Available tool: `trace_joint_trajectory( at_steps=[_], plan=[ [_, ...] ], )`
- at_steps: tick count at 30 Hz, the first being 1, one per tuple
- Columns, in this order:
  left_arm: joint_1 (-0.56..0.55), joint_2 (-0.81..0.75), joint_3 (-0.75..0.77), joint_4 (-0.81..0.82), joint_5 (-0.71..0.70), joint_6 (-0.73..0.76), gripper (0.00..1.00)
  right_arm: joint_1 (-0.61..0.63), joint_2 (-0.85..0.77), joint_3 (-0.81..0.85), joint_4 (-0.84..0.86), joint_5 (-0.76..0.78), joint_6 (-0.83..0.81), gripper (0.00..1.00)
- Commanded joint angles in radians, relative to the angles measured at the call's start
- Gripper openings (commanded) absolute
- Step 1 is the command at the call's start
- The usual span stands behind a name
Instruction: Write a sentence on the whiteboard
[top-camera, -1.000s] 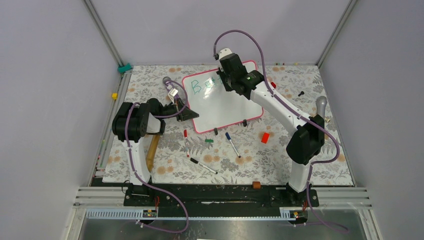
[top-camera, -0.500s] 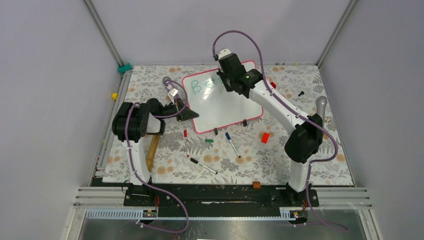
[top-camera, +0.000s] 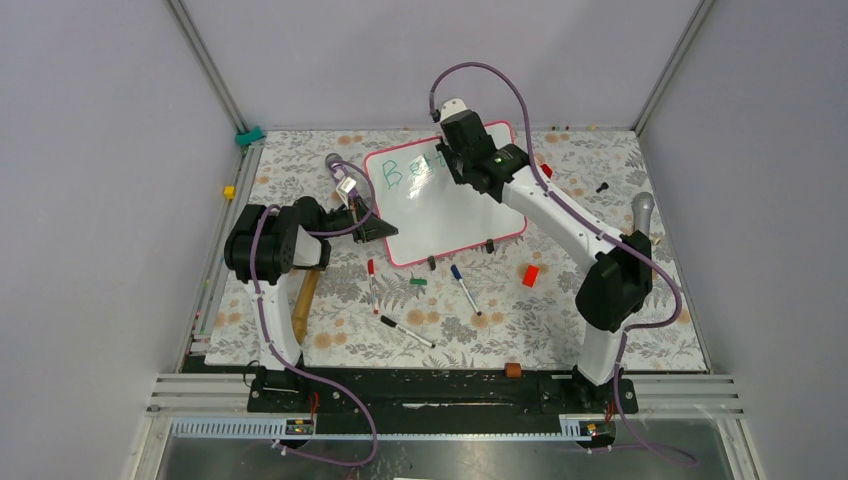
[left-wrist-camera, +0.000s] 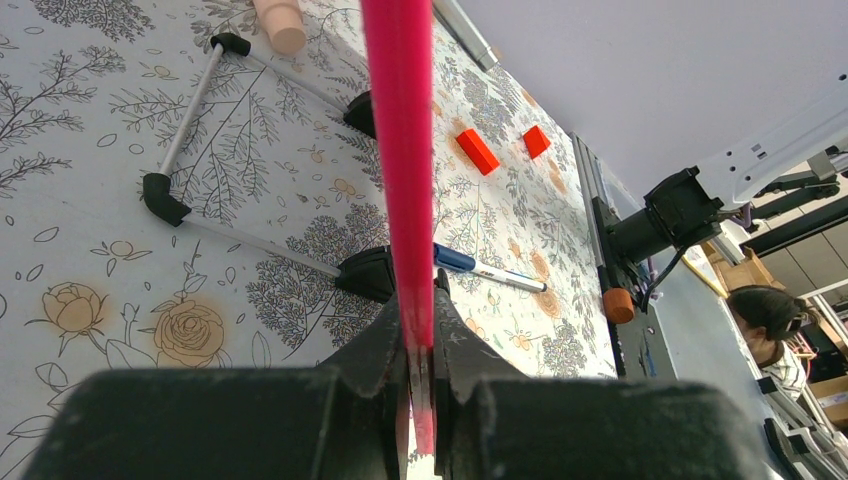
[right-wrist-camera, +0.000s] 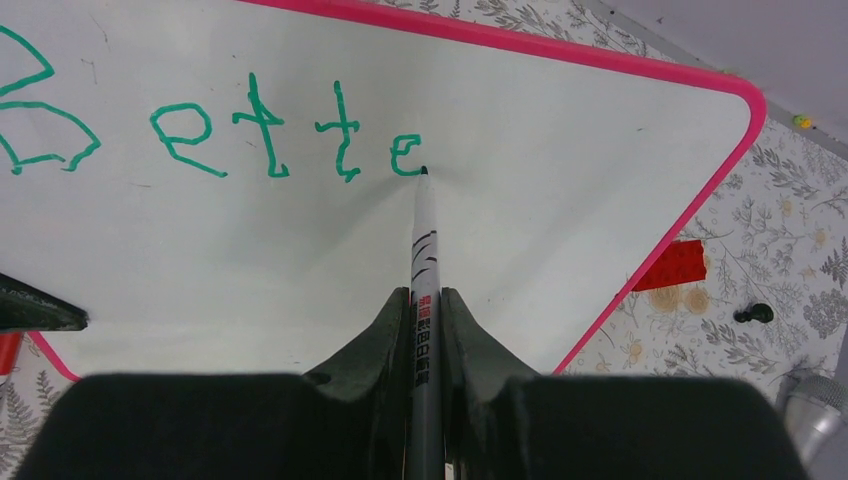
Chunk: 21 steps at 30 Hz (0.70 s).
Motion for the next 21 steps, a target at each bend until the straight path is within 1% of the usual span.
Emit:
trace_joint_trajectory(
  at_steps=[1, 11, 21],
  plan=[
    [-0.023, 0.026, -0.007, 0.049, 0.138, 0.094, 0.0, 0.008, -0.085, -0.032, 0.083, 0.0, 0.016, 0.0],
    [-0.024, 0.027, -0.006, 0.048, 0.139, 0.094, 0.0, 0.0, -0.124, -0.067, 0.116, 0.003, 0.027, 0.0],
    [-0.023, 0.027, -0.006, 0.049, 0.139, 0.094, 0.0, -0.006, -0.087, -0.043, 0.107, 0.052, 0.033, 0.0]
  ],
)
